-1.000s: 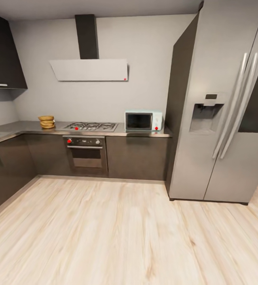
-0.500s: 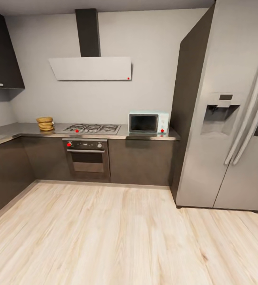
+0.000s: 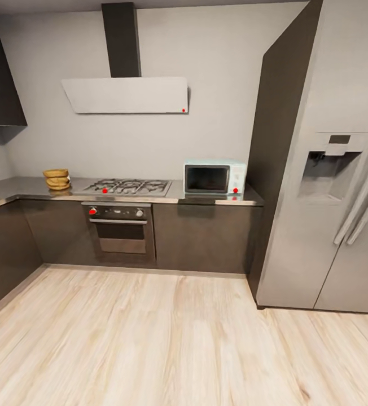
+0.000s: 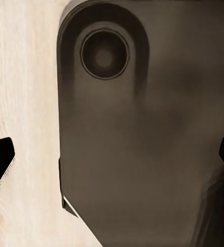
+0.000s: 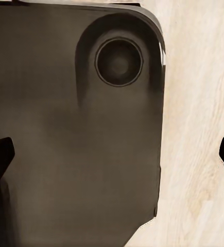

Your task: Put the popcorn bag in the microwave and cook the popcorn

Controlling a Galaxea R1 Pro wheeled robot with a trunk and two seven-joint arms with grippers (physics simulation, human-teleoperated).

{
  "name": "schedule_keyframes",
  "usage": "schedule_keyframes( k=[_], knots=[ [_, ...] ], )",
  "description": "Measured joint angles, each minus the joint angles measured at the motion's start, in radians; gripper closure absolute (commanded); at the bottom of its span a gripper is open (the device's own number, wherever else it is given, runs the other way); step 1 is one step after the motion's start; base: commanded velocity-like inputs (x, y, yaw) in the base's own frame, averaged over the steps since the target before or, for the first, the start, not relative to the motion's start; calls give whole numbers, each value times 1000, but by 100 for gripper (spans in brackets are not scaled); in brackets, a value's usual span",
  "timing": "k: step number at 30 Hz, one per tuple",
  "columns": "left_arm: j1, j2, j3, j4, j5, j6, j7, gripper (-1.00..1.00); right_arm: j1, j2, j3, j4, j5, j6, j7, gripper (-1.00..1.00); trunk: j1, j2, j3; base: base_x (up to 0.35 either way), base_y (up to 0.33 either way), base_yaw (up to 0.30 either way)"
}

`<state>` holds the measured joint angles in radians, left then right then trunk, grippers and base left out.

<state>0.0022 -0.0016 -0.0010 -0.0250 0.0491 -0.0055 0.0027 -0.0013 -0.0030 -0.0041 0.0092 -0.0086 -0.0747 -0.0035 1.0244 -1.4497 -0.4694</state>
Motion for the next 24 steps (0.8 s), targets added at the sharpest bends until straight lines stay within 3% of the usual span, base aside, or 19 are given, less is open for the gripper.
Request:
schedule_keyframes(
  k=[5,12,24],
  knots=[
    [0,0,0,0,0,0,0,-100,0,0,0,2,-1,-18,0,-100,0,0,0,333,0,-45],
    [-1,0,0,0,0,-1,0,-100,0,0,0,2,-1,-20,1,-100,0,0,0,332,0,-201],
    [0,0,0,0,0,-3,0,-100,0,-1,0,2,0,-20,1,-100,0,0,0,332,0,-13]
  ],
)
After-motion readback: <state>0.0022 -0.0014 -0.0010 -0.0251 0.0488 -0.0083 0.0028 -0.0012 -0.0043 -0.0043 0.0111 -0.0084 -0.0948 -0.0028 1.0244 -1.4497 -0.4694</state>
